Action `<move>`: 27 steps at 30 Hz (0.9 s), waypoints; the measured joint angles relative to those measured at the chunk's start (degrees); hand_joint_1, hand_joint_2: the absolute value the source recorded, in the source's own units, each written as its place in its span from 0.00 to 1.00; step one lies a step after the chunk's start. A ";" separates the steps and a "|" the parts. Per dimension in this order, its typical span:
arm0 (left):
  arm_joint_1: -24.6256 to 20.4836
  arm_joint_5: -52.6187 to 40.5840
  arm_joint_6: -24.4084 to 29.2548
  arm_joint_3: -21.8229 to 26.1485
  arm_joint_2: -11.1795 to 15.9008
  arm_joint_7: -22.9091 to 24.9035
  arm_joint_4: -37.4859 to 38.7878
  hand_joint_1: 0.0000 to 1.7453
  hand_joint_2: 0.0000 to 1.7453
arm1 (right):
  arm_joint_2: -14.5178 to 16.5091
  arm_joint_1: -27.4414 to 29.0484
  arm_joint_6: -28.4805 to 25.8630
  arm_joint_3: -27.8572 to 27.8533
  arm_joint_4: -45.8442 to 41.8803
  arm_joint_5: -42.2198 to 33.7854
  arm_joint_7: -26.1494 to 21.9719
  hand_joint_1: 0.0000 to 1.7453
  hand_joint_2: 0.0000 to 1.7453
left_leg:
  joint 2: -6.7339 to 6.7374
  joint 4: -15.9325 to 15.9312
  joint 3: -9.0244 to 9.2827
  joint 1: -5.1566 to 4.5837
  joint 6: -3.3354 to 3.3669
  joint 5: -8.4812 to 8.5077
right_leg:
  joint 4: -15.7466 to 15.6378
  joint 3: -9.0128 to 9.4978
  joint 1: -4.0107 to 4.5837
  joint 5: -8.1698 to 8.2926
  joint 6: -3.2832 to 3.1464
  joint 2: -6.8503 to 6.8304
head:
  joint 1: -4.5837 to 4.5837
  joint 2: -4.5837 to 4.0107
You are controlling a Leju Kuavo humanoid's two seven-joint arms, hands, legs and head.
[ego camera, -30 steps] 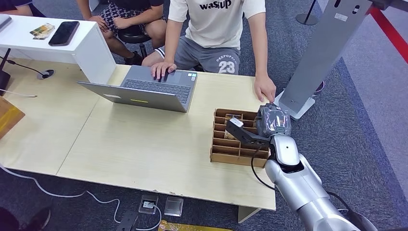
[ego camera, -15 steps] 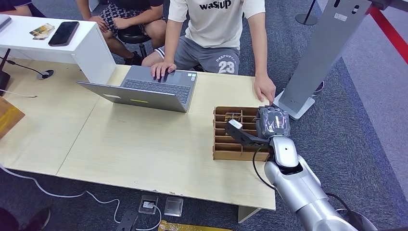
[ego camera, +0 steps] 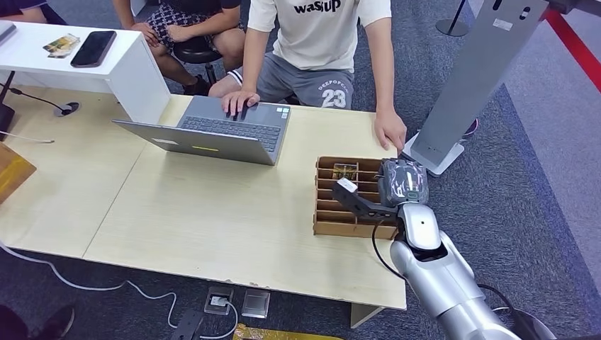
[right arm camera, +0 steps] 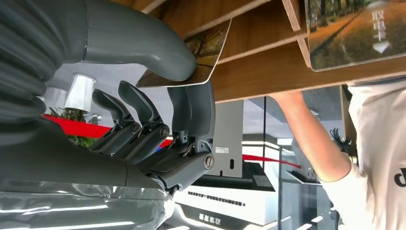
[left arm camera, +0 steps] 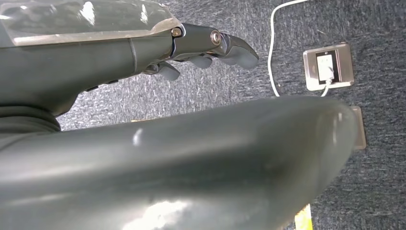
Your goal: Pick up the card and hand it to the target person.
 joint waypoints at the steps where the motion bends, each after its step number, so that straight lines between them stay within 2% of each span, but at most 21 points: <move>1: 0.00 0.00 0.00 0.01 0.00 -0.03 0.00 0.00 0.00 | -0.05 0.11 -0.01 -0.19 -0.40 0.14 0.04 0.94 1.00 | 0.00 0.00 -0.02 0.00 0.00 0.00 | 0.00 -0.02 0.00 0.00 0.00 0.00 | 0.00 0.00; 21: 0.02 0.00 -0.31 0.02 0.00 -0.41 0.00 0.00 0.00 | -2.46 0.04 -0.14 -3.05 -15.73 2.42 0.38 0.86 1.00 | 0.00 0.01 -0.04 0.00 0.00 0.00 | 0.00 -0.03 0.00 0.02 0.02 0.00 | -0.01 0.00; 27: 0.02 -0.05 -0.35 0.01 0.00 -0.39 0.00 0.00 0.00 | -2.81 -0.60 -0.01 -3.46 -18.90 2.79 0.32 0.89 1.00 | 0.00 0.01 -0.04 0.00 0.00 0.00 | 0.00 -0.02 0.00 0.02 0.02 0.00 | 0.02 0.00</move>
